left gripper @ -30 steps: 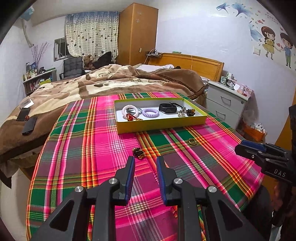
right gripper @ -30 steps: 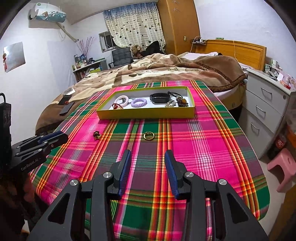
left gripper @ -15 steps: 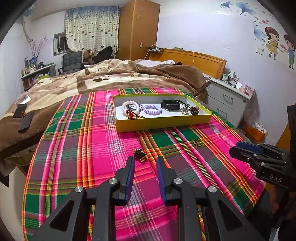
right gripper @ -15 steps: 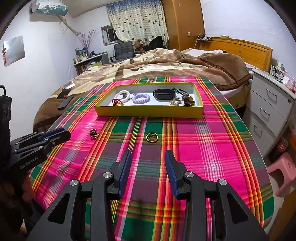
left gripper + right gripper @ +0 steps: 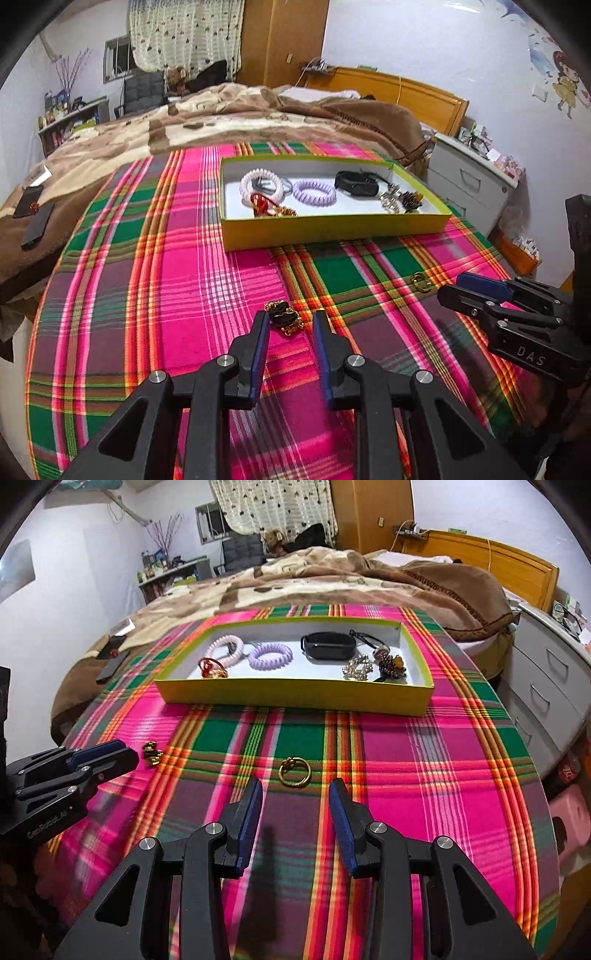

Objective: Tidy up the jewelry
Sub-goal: 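Grasp the gold-black earring with left gripper while right grasps the gold ring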

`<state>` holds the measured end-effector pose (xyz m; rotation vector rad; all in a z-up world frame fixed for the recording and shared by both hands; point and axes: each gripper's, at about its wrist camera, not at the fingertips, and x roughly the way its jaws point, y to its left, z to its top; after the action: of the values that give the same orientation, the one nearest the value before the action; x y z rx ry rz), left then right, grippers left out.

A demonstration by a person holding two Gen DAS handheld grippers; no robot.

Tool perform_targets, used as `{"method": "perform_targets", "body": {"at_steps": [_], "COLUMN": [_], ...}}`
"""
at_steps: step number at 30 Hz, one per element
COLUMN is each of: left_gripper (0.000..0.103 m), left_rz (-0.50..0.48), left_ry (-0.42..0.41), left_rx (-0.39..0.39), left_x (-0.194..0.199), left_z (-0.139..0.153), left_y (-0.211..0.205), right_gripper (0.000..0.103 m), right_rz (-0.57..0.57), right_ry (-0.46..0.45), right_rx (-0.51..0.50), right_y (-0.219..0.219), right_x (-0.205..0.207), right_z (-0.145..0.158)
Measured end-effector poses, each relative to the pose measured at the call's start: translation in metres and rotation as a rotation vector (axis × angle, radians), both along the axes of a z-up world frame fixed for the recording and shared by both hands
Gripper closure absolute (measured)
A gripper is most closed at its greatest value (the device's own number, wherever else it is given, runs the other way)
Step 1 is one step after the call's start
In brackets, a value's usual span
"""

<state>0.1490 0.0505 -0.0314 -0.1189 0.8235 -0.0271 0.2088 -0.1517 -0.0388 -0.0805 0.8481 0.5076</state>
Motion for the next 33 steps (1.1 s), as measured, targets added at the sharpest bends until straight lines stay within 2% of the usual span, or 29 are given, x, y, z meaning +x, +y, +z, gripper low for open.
{"method": "perform_targets", "body": {"at_steps": [9, 14, 18, 21, 33], "left_gripper": [0.08, 0.08, 0.08, 0.08, 0.086], "left_rz": [0.025, 0.027, 0.027, 0.025, -0.027], "left_ry": [0.07, 0.07, 0.073, 0.075, 0.051], "left_rx": [-0.02, -0.005, 0.021, 0.037, 0.029], "left_x": [0.019, 0.021, 0.022, 0.023, 0.013], "left_z": [-0.014, -0.014, -0.014, -0.014, -0.009], "left_y": [0.003, 0.001, -0.003, -0.006, -0.012], "right_gripper": [0.065, 0.065, 0.079, 0.08, 0.08], "right_rz": [0.042, 0.048, 0.058, 0.06, 0.022], "right_ry": [0.057, 0.041, 0.017, 0.008, 0.013], "right_rx": [-0.034, -0.081, -0.123, -0.134, -0.066], "right_y": [0.012, 0.019, 0.026, 0.028, 0.01], "right_x": [0.018, 0.02, 0.018, 0.016, 0.009], "right_z": [-0.011, -0.011, -0.011, -0.011, -0.006]}}
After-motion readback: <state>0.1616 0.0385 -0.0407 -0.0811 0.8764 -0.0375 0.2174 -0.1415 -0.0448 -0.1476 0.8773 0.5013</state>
